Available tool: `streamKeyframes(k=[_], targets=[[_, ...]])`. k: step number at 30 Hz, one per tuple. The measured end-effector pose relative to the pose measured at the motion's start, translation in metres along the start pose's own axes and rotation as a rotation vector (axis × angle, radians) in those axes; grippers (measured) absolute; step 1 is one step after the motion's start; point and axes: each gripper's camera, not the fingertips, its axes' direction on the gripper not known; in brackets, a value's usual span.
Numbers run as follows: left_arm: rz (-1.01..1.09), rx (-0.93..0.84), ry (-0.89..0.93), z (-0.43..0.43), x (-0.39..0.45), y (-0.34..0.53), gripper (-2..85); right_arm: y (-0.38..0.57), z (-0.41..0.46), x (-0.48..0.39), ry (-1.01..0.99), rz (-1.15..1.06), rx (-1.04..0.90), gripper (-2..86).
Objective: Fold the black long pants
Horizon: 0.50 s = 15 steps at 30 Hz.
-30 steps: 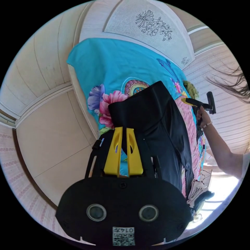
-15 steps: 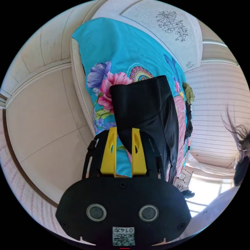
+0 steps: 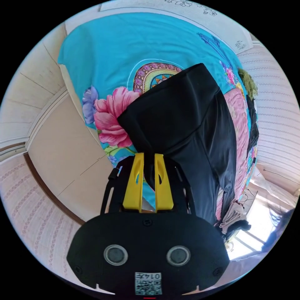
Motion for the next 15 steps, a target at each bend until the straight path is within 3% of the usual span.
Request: streamKeyframes(k=[4, 7, 11, 15], targets=[[0.025, -0.004, -0.168, -0.006, 0.027, 0.005, -0.1, -0.030, -0.013, 0.012, 0.046, -0.033, -0.062, 12.1], [0.055, -0.001, -0.195, -0.014, 0.044, 0.008, -0.8, -0.042, -0.032, 0.016, 0.087, -0.091, -0.110, 11.2], [0.056, -0.011, -0.190, -0.015, 0.055, 0.006, -1.0, -0.055, -0.064, 0.025, 0.066, -0.094, -0.060, 8.8], [0.088, -0.032, -0.225, -0.012, 0.067, 0.001, -1.0, -0.064, -0.094, 0.028, 0.062, -0.129, 0.043, 1.1]])
